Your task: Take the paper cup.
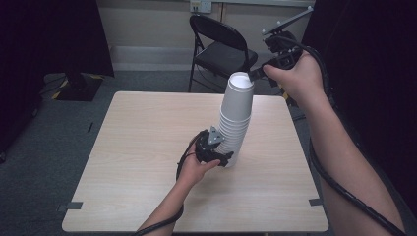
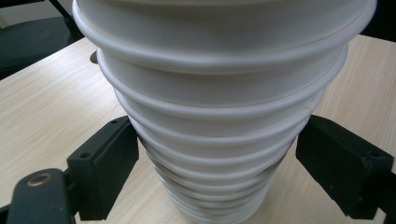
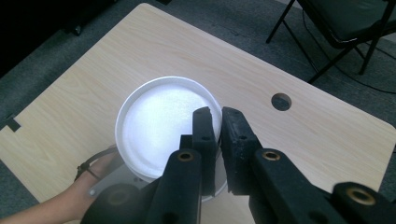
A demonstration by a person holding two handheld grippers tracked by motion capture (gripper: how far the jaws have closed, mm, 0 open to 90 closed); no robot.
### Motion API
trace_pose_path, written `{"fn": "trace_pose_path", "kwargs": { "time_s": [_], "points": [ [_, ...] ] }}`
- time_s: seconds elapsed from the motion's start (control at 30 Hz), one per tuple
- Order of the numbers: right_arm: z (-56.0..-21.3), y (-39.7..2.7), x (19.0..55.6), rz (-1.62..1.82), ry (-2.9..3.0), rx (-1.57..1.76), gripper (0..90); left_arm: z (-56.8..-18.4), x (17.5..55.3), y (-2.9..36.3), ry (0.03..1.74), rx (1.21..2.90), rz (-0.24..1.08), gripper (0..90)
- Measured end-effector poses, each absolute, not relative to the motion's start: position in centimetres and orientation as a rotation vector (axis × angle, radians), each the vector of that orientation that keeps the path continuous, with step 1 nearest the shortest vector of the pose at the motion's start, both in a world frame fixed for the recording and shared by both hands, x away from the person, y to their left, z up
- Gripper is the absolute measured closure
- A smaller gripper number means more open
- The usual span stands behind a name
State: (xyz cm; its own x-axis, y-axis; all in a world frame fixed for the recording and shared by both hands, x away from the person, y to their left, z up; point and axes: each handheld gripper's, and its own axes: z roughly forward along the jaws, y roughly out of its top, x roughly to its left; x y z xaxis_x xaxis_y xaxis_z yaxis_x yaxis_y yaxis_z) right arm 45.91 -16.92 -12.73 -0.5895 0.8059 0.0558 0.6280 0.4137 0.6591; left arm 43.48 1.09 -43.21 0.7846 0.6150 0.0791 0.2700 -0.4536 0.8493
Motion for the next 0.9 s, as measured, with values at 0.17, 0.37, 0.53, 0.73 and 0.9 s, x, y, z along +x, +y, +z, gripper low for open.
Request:
{"fn": "trace_pose_path", "kwargs": {
  "time_s": [0.17,0.37,0.53,0.73,0.9],
  "points": [
    [-12.37,-16.78,45.8,0.923,2.383,1.248,88.8,-43.24,43.44,1.05,0.658,2.049,0.476,13.4],
    [-12.29,-16.76,45.83,0.912,2.385,1.257,89.3,-43.22,43.42,1.04,0.66,2.05,0.475,13.5],
    [-12.2,-16.44,45.84,0.89,2.375,1.259,90.0,-43.25,43.37,1.07,0.657,2.048,0.475,13.5],
    [-12.35,-16.49,45.9,0.915,2.366,1.252,89.5,-43.25,43.43,1.17,0.661,2.055,0.475,13.4],
    [-12.93,-16.63,46.02,0.947,2.362,1.242,85.0,-43.24,43.46,1.16,0.656,2.058,0.478,13.3]
  ]
}}
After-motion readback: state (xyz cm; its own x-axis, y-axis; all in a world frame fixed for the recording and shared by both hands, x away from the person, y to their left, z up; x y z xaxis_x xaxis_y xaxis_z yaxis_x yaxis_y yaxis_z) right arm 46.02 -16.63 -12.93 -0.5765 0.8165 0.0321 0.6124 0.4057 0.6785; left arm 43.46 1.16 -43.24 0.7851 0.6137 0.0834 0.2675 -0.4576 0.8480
